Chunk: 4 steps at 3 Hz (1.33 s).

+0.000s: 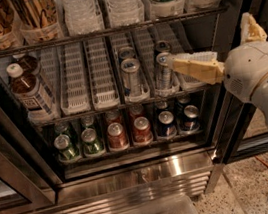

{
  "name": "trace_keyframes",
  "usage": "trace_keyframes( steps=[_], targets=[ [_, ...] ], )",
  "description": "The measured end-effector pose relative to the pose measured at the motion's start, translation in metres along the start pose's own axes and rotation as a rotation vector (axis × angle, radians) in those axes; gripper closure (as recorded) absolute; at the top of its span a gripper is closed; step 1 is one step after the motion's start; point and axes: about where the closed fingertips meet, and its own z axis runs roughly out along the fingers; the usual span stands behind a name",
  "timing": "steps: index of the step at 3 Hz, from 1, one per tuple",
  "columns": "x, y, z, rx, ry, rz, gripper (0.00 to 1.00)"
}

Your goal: Pick 7up can from top shelf of fridge

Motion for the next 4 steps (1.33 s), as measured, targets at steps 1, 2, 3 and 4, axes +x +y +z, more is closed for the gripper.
trace_keyframes(
  steps=[1,2,3,4],
  targets=[
    [-0.002,-0.006,0.01,-0.004,-0.01,-0.006,0.0],
    [-0.014,-0.028,0.019,0.021,-0.037,0.006,0.0],
    [-0.014,-0.028,0.019,0.021,-0.037,0.006,0.0],
    [-0.018,-0.038,0.021,0.033,-0.048,0.006,0.0]
  ],
)
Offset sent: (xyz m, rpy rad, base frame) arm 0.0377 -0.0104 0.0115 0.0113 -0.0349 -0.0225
